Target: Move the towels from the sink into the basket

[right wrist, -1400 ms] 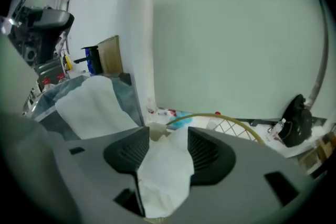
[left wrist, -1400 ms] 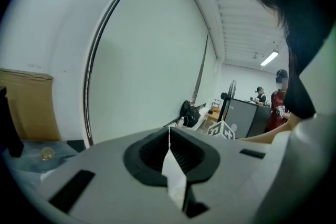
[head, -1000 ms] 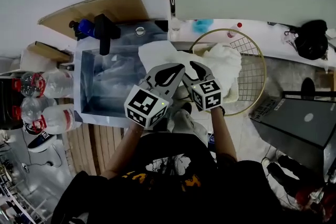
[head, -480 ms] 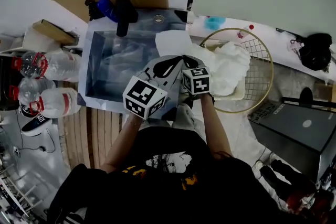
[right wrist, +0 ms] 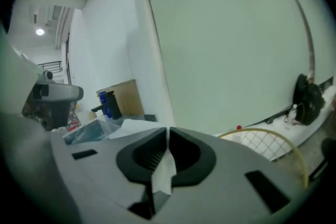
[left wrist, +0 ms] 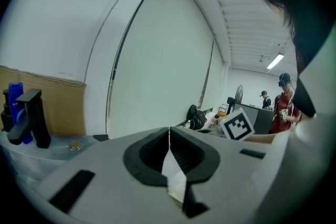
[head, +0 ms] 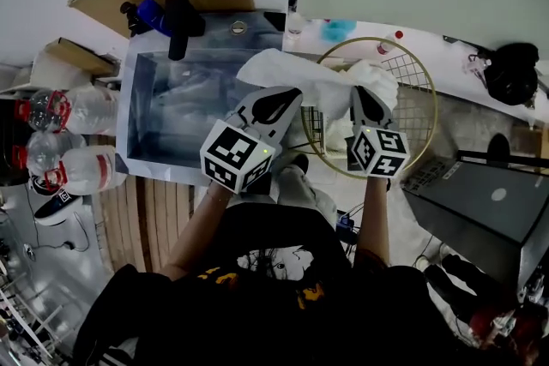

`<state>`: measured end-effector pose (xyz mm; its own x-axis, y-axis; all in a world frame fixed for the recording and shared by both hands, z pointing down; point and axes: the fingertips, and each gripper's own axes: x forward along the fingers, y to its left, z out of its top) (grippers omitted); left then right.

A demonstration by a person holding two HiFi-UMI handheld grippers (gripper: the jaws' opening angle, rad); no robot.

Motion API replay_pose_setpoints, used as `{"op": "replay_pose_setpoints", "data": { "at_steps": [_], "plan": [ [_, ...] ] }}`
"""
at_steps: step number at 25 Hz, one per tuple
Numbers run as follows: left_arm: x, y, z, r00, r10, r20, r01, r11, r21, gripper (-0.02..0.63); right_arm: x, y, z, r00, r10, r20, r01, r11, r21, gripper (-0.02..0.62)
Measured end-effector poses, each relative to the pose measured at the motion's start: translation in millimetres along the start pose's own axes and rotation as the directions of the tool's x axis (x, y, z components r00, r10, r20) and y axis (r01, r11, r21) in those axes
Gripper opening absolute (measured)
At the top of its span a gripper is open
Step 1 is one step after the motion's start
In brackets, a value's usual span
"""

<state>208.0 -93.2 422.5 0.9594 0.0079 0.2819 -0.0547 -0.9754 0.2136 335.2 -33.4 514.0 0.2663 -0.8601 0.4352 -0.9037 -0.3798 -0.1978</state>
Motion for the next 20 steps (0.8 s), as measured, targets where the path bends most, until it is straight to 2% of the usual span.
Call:
{"op": "replay_pose_setpoints", "data": {
  "at_steps": [3, 5, 7, 10, 13, 16, 20],
  "plan": [
    [17, -19, 0, 1.0, -0.023, -0.005, 0.023, 1.0, 0.007, 0.011, -38, -64, 1, 0.992, -0.125, -0.011, 0.124, 0.991, -0.054, 0.019],
    [26, -30, -2, 0.999, -0.03, -0.01, 0.03, 1.0, 0.006, 0.009, -51, -95, -15, 0.982, -0.181, -0.053, 0.177, 0.981, -0.084, 0.02],
    [34, -39, -6, 0.999, -0.035, -0.021, 0.035, 0.999, 0.003, 0.011, -53, -120, -47, 0.966, -0.225, -0.129, 0.211, 0.97, -0.118, 0.02],
    [38, -49, -15, 0.998, -0.036, -0.046, 0.036, 0.999, -0.003, 0.011, -47, -145, -110, 0.919, -0.284, -0.275, 0.247, 0.956, -0.161, 0.02],
    [35, -54, -21, 0.997, -0.037, -0.063, 0.037, 0.999, -0.004, 0.011, -43, -157, -157, 0.883, -0.293, -0.367, 0.272, 0.956, -0.108, 0.02],
    [30, -56, -25, 0.997, -0.034, -0.065, 0.034, 0.999, -0.002, 0.009, -44, -159, -163, 0.888, -0.289, -0.357, 0.293, 0.955, -0.043, 0.025],
    [15, -54, -23, 0.999, -0.029, -0.042, 0.028, 1.0, -0.003, 0.011, -50, -138, -119, 0.933, -0.254, -0.255, 0.255, 0.967, -0.029, 0.103]
  ]
}}
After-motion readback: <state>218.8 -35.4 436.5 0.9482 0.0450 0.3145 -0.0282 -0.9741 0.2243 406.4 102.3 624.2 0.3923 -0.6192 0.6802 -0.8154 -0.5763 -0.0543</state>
